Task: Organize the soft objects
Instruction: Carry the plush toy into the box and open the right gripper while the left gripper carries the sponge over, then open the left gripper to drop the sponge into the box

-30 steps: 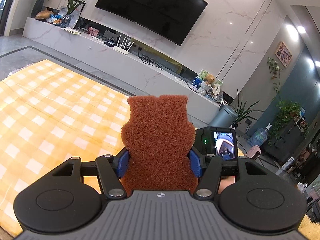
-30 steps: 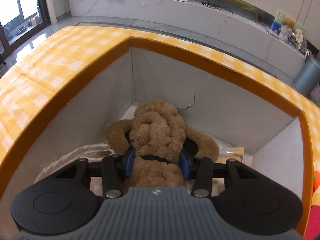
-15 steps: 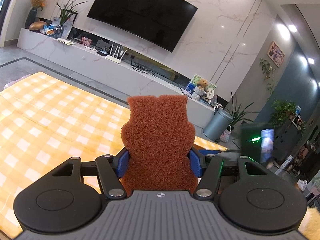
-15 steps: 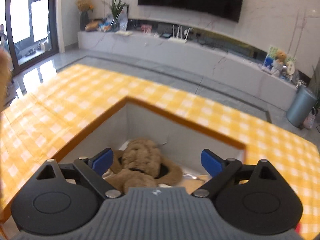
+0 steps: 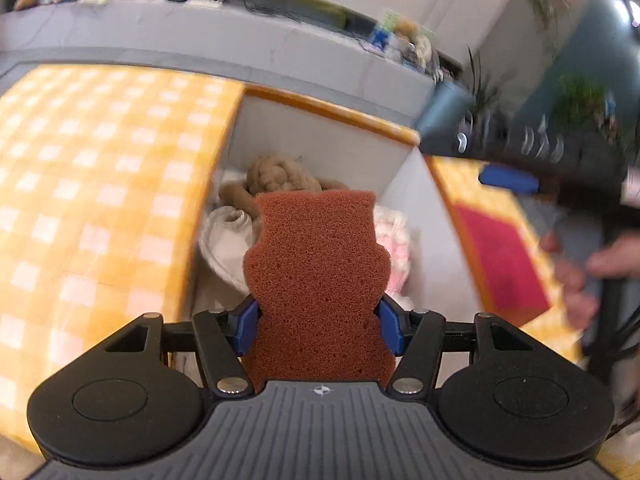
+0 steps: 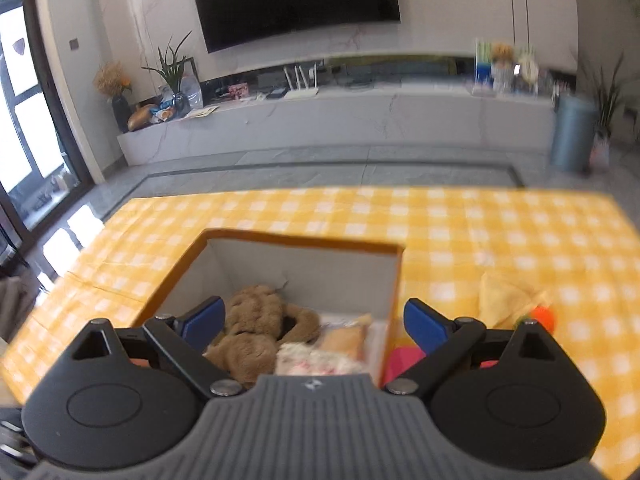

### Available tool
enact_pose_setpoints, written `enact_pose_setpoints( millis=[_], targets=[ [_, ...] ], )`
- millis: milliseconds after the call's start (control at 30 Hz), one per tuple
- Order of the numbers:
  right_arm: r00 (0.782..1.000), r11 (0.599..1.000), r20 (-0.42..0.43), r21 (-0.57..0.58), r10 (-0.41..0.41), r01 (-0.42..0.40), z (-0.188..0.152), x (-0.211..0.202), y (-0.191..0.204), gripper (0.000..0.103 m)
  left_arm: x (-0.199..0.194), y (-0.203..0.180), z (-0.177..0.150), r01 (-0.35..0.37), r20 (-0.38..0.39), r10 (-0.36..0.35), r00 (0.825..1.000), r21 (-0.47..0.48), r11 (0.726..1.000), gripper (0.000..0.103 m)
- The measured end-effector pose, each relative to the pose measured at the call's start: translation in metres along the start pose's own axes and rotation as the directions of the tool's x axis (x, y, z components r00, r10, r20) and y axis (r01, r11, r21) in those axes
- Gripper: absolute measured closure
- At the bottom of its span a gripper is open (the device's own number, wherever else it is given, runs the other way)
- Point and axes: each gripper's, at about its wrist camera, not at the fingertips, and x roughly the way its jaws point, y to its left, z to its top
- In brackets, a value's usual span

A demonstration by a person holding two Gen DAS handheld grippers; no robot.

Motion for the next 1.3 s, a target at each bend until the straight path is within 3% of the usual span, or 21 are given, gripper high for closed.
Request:
enact_pose_setpoints(
  millis=[133,200,267,400,500,567,667,733,800,900,933,967,1067,1167,1300],
  targets=[
    [0.987,0.960,-0.045,0.243,0.156,-0.141,-0.005,0.004,-0.011,0.009,0.024,-0.032,-0.002,-0.164,-0.066,0.181,0.981,0.211,0.964,0.034],
    [0.982,0.931,-0.042,0.327,0.187,-0.163,-0.007,0.005,-0.014,0.009,0.033,-0.039,-0.004,-0.237,-0.076,0.265,0.961,0.260,0.936,0.034],
    [0.984,0.929,-0.039,0.340,0.172,-0.149,-0.008,0.002,-0.012,0.009,0.036,-0.041,-0.006,-0.265,-0.064,0.292,0.954,0.274,0.925,0.033],
    [0.989,0.963,-0.059,0.243,0.133,-0.115,-0.012,-0.005,0.001,0.009,0.026,-0.040,-0.006,-0.225,-0.056,0.249,0.967,0.275,0.935,0.028],
    [0.990,0.971,-0.059,0.208,0.132,-0.117,-0.013,-0.012,0.004,0.010,0.005,-0.037,-0.001,-0.179,0.012,0.182,0.983,0.253,0.951,0.024],
    [0.989,0.973,-0.050,0.192,0.142,-0.130,-0.014,-0.018,0.003,0.019,-0.013,-0.028,0.004,-0.130,0.060,0.120,0.991,0.206,0.970,0.014],
    [0.991,0.977,-0.037,0.171,0.132,-0.124,-0.015,-0.023,0.001,0.030,-0.035,-0.009,0.010,-0.035,0.103,0.024,0.994,0.110,0.993,0.011],
    [0.992,0.978,-0.039,0.174,0.119,-0.111,-0.016,-0.023,0.000,0.032,-0.036,0.001,0.012,0.056,0.064,-0.059,0.996,0.048,0.997,0.009],
    [0.992,0.977,-0.047,0.189,0.113,-0.102,-0.018,-0.020,0.000,0.032,-0.027,0.004,0.014,0.089,0.001,-0.089,0.996,0.039,0.995,0.010],
    [0.987,0.980,-0.081,0.154,0.140,-0.126,-0.022,-0.015,0.008,0.033,-0.029,0.003,0.016,0.047,0.044,-0.048,0.998,0.030,0.998,0.012],
    [0.985,0.983,-0.088,0.121,0.146,-0.135,-0.024,-0.015,0.014,0.042,-0.033,0.005,0.016,0.042,0.079,-0.044,0.996,0.025,0.999,0.012],
    [0.987,0.987,-0.083,0.084,0.140,-0.133,-0.026,-0.015,0.019,0.058,-0.038,0.008,0.016,0.041,0.115,-0.044,0.992,0.021,0.999,0.012],
    [0.989,0.994,-0.098,0.006,0.110,-0.110,-0.030,-0.006,0.030,0.084,-0.051,0.021,0.016,0.015,0.175,-0.011,0.985,-0.025,1.000,0.011],
    [0.969,0.981,-0.177,-0.064,0.172,-0.186,-0.037,0.010,0.043,0.088,-0.054,0.040,0.018,-0.026,0.173,0.045,0.984,-0.114,0.993,0.011],
    [0.932,0.942,-0.314,-0.217,0.182,-0.257,-0.057,0.034,0.077,0.088,-0.052,0.055,0.021,-0.076,0.180,0.109,0.978,-0.179,0.981,0.011]
  ],
)
